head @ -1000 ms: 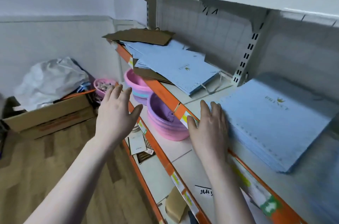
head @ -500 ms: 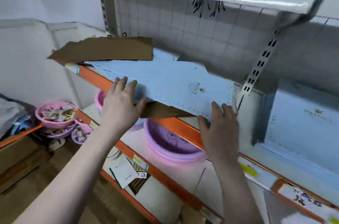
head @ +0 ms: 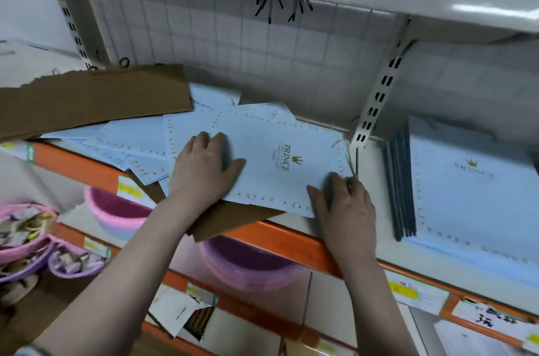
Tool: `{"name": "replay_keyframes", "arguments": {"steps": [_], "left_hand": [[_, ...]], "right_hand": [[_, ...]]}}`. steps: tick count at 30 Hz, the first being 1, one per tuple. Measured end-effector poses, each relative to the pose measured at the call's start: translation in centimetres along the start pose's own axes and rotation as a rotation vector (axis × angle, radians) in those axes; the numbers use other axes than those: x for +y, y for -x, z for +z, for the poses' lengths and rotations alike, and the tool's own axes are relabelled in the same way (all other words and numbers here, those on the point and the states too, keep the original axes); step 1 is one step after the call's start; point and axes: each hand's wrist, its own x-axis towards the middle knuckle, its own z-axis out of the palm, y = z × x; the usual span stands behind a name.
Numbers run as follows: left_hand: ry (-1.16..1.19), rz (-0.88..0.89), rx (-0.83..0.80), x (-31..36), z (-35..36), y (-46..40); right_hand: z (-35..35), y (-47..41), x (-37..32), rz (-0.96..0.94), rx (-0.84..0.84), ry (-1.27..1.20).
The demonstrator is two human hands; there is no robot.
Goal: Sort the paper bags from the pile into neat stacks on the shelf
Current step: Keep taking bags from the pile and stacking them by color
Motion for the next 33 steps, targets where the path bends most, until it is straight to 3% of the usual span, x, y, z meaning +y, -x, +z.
{"name": "replay_keyframes", "arguments": {"steps": [8,12,16,23,28,33], "left_hand": [[-0.099,-0.126,-0.016,1.4,0.4,-2.7],[0.182,-0.19,0.092,1.0,0.0,-3.5],[0.45,-0.133,0.174,-0.4,-0.1,-3.7],[0.69,-0.217,0.322,-1.0,-0.4,-1.5],[0.602,-0.222,0.327,-1.8,-0.1,0.0],[0.238,-0.319,0.296,-2.4,0.1,1.4]], "right_hand": [[0.0,-1.0,0.0,0.049,-0.161,0.001],[-0.4,-1.8,0.5,0.068,-0.18,-0.066],[-0.4,-2.8,0.4,0.047,-0.149,-0.089],[0.8,-2.4,-1.6,0.07,-0.121,0.004],[1.8,-2.2,-2.1,0.067,-0.272,0.026],[2.2,-2.8,-1.4,-0.047,-0.39,0.069]]}}
